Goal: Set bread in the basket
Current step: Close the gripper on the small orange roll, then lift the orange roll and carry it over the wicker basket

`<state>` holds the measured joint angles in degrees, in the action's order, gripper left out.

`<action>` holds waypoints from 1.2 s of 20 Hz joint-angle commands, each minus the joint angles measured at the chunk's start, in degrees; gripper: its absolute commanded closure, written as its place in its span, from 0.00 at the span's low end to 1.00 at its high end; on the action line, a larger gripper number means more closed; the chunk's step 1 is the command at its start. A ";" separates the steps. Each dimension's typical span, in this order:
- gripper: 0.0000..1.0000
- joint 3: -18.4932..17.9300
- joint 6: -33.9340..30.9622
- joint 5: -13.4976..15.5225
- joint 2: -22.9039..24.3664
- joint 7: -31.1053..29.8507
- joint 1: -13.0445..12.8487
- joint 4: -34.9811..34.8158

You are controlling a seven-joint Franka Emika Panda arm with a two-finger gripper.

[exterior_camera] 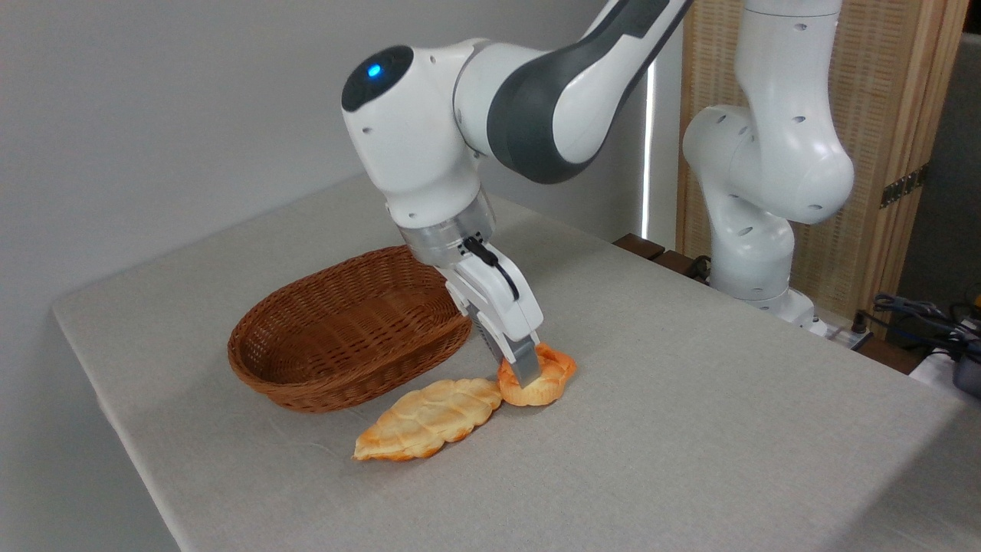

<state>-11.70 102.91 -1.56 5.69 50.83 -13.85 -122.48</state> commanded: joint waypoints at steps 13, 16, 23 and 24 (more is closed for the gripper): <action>0.54 2.81 -3.78 11.48 1.78 0.86 -0.66 11.82; 0.54 6.15 -1.58 11.93 1.60 0.77 -0.66 12.00; 0.28 12.92 2.37 10.18 -2.34 -8.08 -0.57 13.22; 0.22 13.62 2.64 10.09 -3.66 -10.81 -0.57 13.75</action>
<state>0.31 104.37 9.29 6.06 46.48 -14.40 -111.45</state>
